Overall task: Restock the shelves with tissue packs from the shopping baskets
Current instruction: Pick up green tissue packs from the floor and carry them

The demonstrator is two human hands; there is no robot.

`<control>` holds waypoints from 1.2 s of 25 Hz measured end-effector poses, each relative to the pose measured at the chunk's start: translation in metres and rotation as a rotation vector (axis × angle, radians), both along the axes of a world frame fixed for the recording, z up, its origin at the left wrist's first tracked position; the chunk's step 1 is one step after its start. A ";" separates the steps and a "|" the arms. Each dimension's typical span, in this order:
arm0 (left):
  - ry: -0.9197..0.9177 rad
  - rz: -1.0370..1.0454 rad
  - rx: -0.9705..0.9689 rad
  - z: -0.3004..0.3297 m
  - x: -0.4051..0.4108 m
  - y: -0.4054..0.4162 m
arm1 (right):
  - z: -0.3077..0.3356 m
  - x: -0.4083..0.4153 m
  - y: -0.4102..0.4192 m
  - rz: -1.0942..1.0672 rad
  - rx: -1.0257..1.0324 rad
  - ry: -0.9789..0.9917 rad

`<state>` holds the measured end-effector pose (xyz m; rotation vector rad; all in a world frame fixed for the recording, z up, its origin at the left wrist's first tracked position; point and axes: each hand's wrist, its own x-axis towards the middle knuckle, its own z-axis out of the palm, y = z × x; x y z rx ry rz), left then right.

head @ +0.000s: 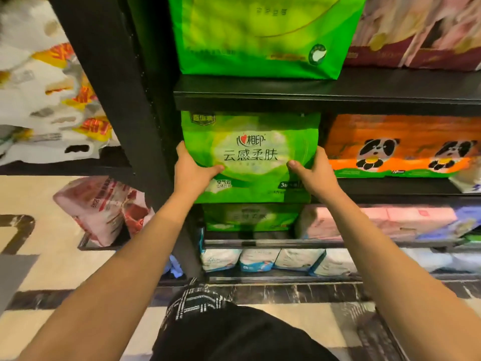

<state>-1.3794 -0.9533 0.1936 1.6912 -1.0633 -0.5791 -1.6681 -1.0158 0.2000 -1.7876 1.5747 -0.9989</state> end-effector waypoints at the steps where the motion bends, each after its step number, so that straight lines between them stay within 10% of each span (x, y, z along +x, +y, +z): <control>1: -0.017 0.020 -0.002 -0.002 0.000 -0.006 | -0.002 0.002 -0.006 0.007 -0.016 -0.004; 9: -0.069 0.116 -0.066 -0.029 -0.004 -0.047 | -0.044 0.020 -0.057 -0.114 -0.101 0.020; 15: 0.253 0.080 -0.038 -0.031 0.004 -0.074 | -0.054 0.026 -0.079 -0.179 -0.046 0.049; 21: 0.529 0.100 -0.196 -0.039 -0.002 -0.079 | -0.049 0.032 -0.087 -0.131 -0.075 -0.475; 30: 0.342 0.061 -0.009 -0.025 0.000 -0.081 | -0.019 0.015 -0.096 -0.172 0.023 -0.123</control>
